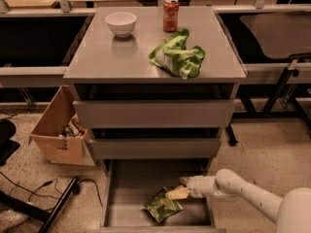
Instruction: Place green jalapeno chip bag into bottom drawer
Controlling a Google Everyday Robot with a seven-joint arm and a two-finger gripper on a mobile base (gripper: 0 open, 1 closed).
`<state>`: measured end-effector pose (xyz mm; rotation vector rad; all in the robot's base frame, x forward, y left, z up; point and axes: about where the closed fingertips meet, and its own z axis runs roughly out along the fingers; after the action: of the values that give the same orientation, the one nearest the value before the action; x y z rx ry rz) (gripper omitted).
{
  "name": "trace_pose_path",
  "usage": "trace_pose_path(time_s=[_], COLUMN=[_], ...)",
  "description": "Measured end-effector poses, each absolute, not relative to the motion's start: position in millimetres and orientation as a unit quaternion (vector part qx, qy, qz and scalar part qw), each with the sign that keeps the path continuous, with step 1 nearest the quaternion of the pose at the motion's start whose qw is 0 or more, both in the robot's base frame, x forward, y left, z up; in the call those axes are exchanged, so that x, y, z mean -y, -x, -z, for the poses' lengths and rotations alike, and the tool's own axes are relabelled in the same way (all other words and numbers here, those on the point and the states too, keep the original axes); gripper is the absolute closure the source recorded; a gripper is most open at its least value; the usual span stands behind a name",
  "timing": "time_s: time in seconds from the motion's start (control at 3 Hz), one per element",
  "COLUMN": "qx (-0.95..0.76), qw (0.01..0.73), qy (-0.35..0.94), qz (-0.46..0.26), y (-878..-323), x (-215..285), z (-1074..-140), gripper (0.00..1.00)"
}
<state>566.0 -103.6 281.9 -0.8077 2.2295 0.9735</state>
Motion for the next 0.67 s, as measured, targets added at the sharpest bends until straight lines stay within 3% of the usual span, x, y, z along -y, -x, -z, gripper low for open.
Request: trace_pose_path(time_s=[0.67], qx=[-0.806], qw=[0.301], qy=[0.356], qz=[-0.365], y=[-546], x=[101], z=[-314], gripper=[0.00])
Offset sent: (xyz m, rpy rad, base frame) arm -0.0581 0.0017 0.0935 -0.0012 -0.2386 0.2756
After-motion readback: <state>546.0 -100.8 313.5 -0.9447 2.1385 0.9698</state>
